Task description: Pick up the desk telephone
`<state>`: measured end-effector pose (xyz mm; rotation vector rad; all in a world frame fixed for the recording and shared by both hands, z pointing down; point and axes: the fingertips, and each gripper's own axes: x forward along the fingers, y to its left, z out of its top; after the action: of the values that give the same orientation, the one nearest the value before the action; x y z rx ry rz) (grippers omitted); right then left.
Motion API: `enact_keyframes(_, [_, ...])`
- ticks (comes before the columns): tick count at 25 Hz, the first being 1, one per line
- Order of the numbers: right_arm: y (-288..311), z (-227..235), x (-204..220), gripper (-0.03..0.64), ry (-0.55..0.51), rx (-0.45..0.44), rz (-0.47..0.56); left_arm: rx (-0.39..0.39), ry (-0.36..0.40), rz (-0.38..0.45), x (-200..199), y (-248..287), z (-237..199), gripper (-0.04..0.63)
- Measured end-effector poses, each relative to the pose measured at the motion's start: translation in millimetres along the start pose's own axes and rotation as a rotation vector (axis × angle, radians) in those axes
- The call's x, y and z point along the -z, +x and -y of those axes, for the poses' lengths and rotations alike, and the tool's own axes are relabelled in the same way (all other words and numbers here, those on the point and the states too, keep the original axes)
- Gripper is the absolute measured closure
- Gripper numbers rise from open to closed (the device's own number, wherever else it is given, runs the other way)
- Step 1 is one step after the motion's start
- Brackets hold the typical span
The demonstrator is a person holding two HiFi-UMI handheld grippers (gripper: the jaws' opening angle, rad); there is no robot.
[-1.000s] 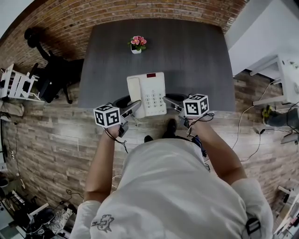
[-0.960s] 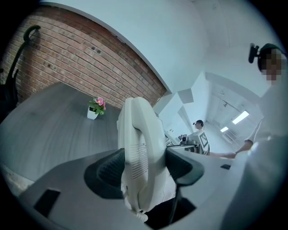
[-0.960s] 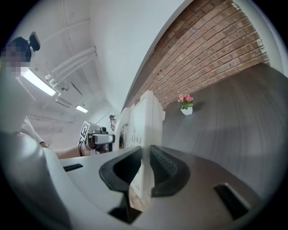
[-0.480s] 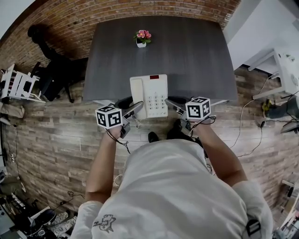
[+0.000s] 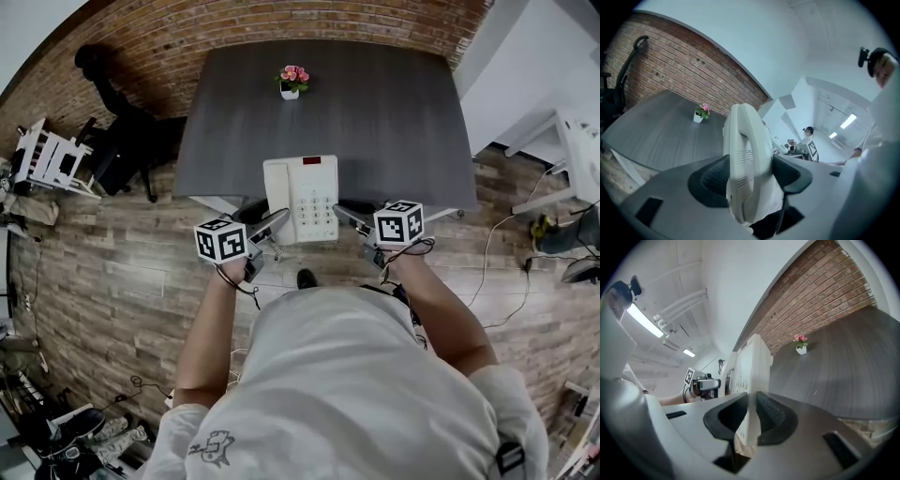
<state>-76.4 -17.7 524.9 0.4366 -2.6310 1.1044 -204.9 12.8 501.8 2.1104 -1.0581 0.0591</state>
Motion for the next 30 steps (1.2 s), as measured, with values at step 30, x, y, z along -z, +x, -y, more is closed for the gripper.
enact_keyframes(30, [-189,32,67,0.555,-0.003,-0.028,-0.043,-0.034,-0.071,0.027,104,86,158,0.295])
